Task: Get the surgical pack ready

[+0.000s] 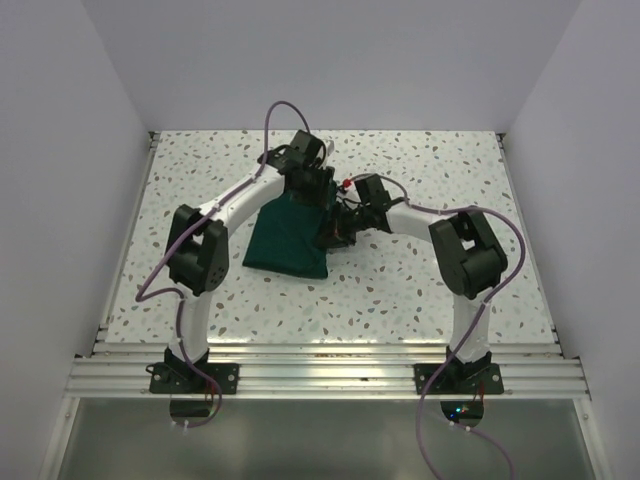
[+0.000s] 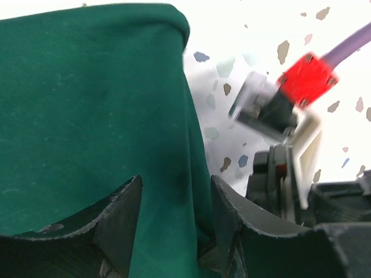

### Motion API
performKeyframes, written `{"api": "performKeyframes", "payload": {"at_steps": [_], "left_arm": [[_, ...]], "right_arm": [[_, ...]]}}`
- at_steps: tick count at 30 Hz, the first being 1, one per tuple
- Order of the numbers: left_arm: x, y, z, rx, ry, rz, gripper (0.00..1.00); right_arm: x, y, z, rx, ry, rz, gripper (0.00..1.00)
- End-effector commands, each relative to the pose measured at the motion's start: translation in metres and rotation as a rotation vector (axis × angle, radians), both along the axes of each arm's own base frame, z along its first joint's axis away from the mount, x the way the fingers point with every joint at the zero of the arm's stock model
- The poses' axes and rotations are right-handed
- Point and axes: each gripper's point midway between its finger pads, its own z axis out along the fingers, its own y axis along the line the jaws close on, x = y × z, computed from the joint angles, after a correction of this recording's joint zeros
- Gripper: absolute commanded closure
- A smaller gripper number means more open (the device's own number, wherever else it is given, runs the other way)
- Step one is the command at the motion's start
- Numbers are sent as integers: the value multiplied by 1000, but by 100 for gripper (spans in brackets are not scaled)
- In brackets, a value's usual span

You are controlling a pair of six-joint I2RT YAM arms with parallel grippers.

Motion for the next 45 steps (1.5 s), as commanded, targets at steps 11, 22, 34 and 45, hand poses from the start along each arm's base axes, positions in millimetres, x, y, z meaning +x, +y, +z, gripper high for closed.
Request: {"api": "performKeyframes", "payload": {"at_steps": [11, 22, 34, 45], "left_arm": [[-7, -7, 13, -82, -15, -20, 46], [-74, 8, 49, -209, -46, -96, 56], [-110, -24, 29, -422, -27, -264, 73], [-164, -45, -41, -433, 122, -361, 75]], "right_arm": [[-50, -13, 9, 43, -16, 68, 92], [23, -57, 50, 47, -112, -67, 92], [88, -3, 87, 219, -178, -16, 93], [105, -14, 17, 208, -62, -102, 95]]}}
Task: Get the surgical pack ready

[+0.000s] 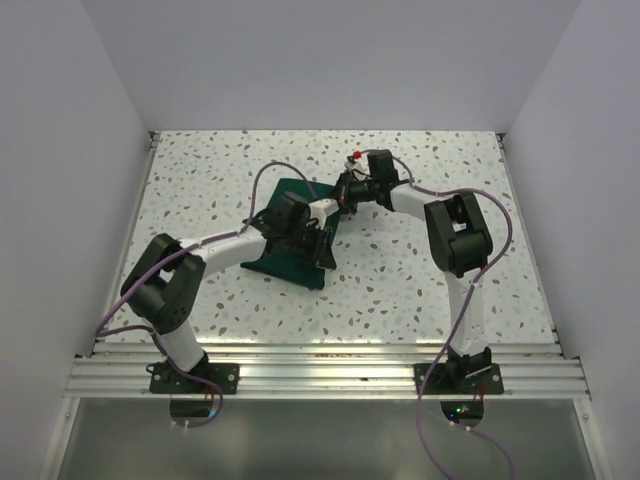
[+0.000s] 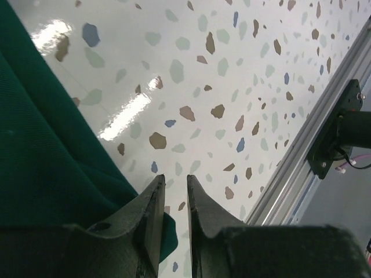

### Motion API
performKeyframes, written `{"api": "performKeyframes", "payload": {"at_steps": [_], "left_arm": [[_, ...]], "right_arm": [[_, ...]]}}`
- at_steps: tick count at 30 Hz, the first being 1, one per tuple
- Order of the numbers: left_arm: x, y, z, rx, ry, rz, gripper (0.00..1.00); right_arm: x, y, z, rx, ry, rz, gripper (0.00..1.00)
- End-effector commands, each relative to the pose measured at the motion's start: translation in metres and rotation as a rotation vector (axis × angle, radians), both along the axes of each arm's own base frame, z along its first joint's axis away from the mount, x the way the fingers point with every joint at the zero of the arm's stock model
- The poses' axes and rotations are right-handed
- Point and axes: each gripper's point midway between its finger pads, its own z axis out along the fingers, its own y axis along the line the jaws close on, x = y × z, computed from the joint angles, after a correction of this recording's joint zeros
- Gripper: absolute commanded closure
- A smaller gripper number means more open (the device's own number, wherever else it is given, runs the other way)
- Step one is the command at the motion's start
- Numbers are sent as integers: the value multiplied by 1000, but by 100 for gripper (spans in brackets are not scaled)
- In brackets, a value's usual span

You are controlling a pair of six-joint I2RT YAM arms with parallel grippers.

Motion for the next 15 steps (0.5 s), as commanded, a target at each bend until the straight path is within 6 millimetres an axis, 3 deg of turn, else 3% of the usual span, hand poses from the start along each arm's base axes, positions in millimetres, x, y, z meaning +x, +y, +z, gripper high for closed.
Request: {"api": "performKeyframes", "payload": {"at_steps": [1, 8, 11, 15], "left_arm": [[-12, -11, -7, -58, 12, -31, 76], [-32, 19, -46, 82, 92, 8, 77], [-36, 36, -63, 125, 143, 39, 79], [-31, 50, -70, 170, 153, 79, 80]], "right_arm": [[11, -19, -11, 8, 1, -35, 95], [17, -33, -32, -41, 1, -41, 96], [16, -41, -44, -73, 38, -58, 96], [16, -49, -54, -97, 55, -77, 96]]}}
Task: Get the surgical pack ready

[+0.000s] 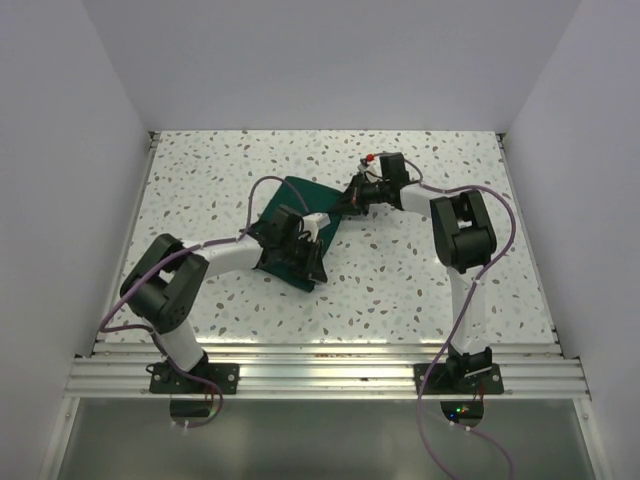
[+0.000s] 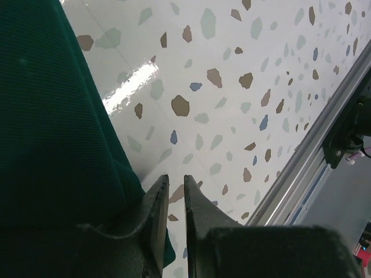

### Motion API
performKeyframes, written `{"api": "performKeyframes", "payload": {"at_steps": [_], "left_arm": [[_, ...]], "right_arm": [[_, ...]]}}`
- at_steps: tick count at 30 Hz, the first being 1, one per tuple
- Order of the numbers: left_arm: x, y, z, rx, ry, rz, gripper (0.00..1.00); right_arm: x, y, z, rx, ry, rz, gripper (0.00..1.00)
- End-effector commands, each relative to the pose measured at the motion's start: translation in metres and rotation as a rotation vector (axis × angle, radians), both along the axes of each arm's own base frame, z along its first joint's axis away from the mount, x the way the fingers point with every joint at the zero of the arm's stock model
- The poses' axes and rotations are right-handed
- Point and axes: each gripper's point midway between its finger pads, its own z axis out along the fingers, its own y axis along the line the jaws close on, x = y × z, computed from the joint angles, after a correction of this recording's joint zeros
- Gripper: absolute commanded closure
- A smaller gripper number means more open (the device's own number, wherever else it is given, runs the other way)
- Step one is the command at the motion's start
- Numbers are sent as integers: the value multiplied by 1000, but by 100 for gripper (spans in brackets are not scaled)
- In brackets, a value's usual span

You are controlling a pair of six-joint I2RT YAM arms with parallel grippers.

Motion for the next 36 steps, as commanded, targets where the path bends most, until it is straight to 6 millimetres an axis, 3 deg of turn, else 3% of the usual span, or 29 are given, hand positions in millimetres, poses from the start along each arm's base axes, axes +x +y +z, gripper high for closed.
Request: {"api": "performKeyframes", "payload": {"at_steps": [1, 7, 11, 16, 20, 21, 23, 24, 26, 27, 30, 31, 33, 34, 36], "left_arm": [[-8, 39, -38, 168, 86, 68, 80], [1, 60, -47, 232, 104, 115, 80], [21, 81, -48, 289, 93, 161, 82], [49, 108, -38, 330, 46, 222, 81], [50, 111, -27, 327, 11, 194, 81], [50, 108, -14, 296, -20, 191, 79], [38, 106, -6, 258, -20, 178, 75], [35, 101, 13, 200, -50, 172, 72], [28, 99, 29, 155, -74, 166, 69], [27, 95, 49, 111, -112, 171, 65], [40, 88, 90, 35, -188, 197, 63], [54, 88, 111, 4, -229, 222, 63], [72, 84, 125, -54, -222, 253, 64], [89, 88, 141, -88, -244, 282, 65], [108, 83, 141, -148, -213, 294, 69]], "right_arm": [[3, -12, -25, -59, 24, -27, 96], [9, -24, -36, -64, 36, -54, 95], [15, -40, -44, -77, 57, -85, 95], [9, -48, -41, -82, 63, -92, 96], [3, -44, -22, -60, 42, -87, 95], [2, -43, -11, -56, 19, -82, 96], [-2, -39, 1, -52, 7, -70, 96], [-3, -38, 9, -45, -5, -67, 95], [-4, -33, 29, -31, -36, -53, 96], [-3, -33, 34, -25, -43, -54, 95], [5, -31, 52, -21, -77, -56, 95], [11, -28, 61, -17, -95, -53, 95], [16, -21, 58, -15, -84, -40, 95], [22, -15, 68, -2, -103, -31, 95], [24, -4, 63, 9, -79, -18, 95]]}}
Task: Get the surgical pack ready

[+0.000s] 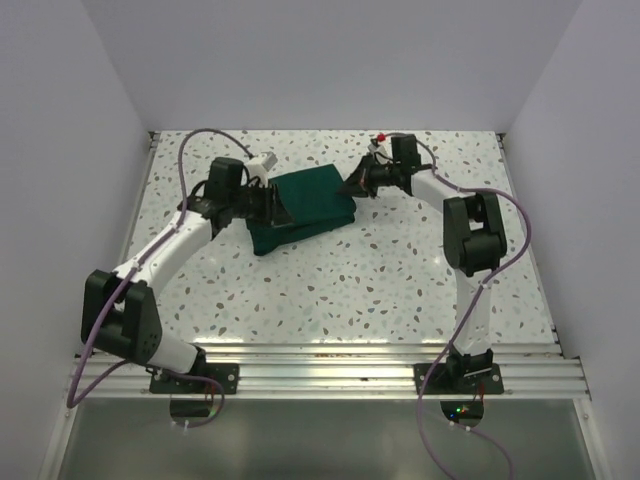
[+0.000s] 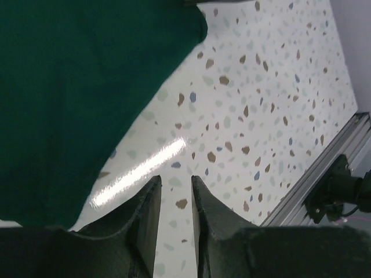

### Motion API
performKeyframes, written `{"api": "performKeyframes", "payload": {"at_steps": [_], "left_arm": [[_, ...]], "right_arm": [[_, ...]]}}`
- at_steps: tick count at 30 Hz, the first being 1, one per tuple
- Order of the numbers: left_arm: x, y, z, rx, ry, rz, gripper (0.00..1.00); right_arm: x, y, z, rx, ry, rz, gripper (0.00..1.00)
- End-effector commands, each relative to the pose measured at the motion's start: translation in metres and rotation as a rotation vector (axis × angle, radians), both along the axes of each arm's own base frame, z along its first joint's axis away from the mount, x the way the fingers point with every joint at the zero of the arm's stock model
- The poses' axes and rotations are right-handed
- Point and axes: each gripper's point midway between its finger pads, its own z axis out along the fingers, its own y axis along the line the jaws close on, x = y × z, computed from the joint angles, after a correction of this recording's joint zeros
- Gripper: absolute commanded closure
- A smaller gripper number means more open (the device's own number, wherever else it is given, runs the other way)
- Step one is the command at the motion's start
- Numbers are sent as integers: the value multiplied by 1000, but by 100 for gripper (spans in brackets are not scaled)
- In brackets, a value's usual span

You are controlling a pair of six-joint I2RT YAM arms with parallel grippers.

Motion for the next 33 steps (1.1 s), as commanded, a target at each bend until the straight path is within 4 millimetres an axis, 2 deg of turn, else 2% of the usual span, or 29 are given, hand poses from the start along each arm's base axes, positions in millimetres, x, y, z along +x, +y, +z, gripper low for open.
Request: {"api": "performKeyframes", "payload": {"at_steps": [1, 5, 6, 10, 11, 15, 17, 20, 24, 27, 28, 29, 30, 33], "left_arm": [[44, -5, 25, -137, -19, 36, 70], [67, -13, 9, -211, 28, 8, 73], [75, -11, -4, -222, 51, 18, 74], [74, -16, -26, -291, 98, -3, 75], [79, -18, -22, -312, 55, -5, 74], [53, -15, -62, -310, 146, -11, 75], [43, -14, -70, -312, 154, -18, 75], [15, -5, -96, -268, 216, -7, 75], [-5, 11, -121, -216, 267, 13, 76], [-3, 18, -118, -167, 241, 11, 77], [-9, 21, -117, -148, 268, 15, 77], [-4, 20, -101, -150, 218, 5, 77], [-1, 21, -93, -148, 199, 6, 77], [5, 19, -52, -166, 125, -5, 76]], "right_arm": [[13, 21, 25, 29, -56, 29, 95], [15, 33, 19, 45, -38, 52, 95], [14, 33, 11, 45, -22, 57, 96], [0, 30, -9, 38, 26, 89, 96], [-4, 28, -15, 30, 25, 95, 96], [-26, 18, -48, -3, 91, 99, 96], [-32, 13, -57, -14, 99, 100, 96], [-46, 5, -73, -40, 129, 97, 96], [-48, 0, -76, -46, 135, 89, 96], [-45, 2, -60, -41, 108, 96, 96], [-45, 1, -55, -46, 100, 99, 96], [-39, 1, -42, -56, 52, 106, 96], [-43, 0, -38, -66, 64, 113, 96], [-38, 3, -15, -42, 35, 100, 96]]}}
